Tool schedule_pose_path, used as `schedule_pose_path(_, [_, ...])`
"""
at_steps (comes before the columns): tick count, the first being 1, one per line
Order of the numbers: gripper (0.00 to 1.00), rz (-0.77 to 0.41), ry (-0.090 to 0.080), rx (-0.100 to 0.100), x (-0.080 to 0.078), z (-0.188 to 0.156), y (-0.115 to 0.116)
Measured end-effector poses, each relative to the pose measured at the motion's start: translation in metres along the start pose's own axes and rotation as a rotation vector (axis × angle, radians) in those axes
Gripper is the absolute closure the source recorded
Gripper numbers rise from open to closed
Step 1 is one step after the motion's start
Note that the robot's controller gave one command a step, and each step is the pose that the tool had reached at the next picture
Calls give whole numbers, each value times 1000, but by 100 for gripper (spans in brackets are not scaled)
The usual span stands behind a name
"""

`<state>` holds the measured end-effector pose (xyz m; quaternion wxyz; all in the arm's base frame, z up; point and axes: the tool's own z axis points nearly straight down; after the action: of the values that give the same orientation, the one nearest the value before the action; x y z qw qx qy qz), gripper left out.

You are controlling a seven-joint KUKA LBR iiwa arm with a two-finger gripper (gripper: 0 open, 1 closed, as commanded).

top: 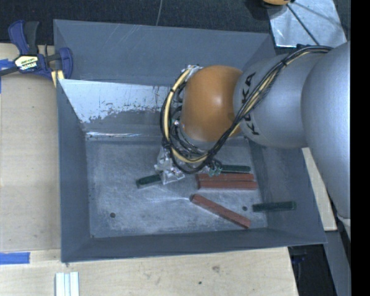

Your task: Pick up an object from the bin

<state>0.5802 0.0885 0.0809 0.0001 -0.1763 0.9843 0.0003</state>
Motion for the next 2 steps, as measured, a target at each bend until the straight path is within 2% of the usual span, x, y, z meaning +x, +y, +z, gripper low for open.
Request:
schedule_pose_path(1, [100, 1, 0, 0, 0, 0, 0])
schedule_pose_path(2, [100, 40, -7, 2, 12, -156, -19])
